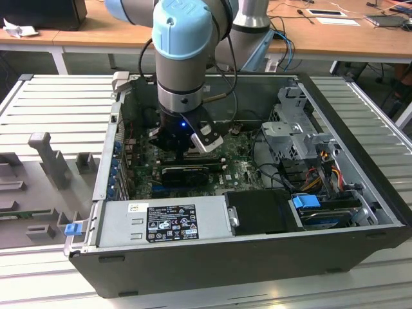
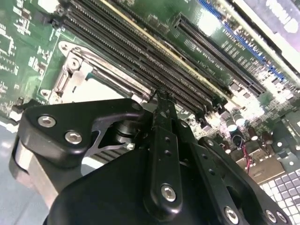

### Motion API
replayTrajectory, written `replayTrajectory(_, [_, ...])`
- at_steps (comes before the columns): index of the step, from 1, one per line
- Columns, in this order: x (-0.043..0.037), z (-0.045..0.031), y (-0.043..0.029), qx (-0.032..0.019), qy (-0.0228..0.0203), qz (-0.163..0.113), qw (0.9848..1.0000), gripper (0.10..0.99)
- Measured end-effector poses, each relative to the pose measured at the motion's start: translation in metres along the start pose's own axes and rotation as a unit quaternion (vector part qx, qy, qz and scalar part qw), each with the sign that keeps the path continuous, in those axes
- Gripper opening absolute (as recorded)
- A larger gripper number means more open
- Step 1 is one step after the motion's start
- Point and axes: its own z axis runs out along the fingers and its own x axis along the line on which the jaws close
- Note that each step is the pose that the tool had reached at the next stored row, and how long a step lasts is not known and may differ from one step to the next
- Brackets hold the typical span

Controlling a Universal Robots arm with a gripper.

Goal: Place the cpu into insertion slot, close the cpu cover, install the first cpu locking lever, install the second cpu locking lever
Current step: 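Install the second cpu locking lever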

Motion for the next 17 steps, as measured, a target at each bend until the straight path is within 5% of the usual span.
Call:
replayTrajectory(1, [0.0014,0.0,-0.002,-0.0095,-0.001,0.0,1.0,0.106])
replayTrajectory(3, [0.0023,0.0005,-0.0044,-0.0168,-0.0018,0.0,0.9999,0.106])
replayTrajectory(6, [0.0045,0.0002,-0.0111,-0.0405,-0.0044,-0.001,0.9992,0.106])
replayTrajectory(7, [0.0053,0.0005,-0.0157,-0.0533,-0.0058,-0.001,0.9986,0.106])
replayTrajectory(9, [0.006,0.0022,-0.0189,-0.0666,-0.0072,-0.001,0.9978,0.106])
replayTrajectory(17, [0.0064,0.0096,-0.0207,-0.0829,-0.009,-0.001,0.9965,0.106])
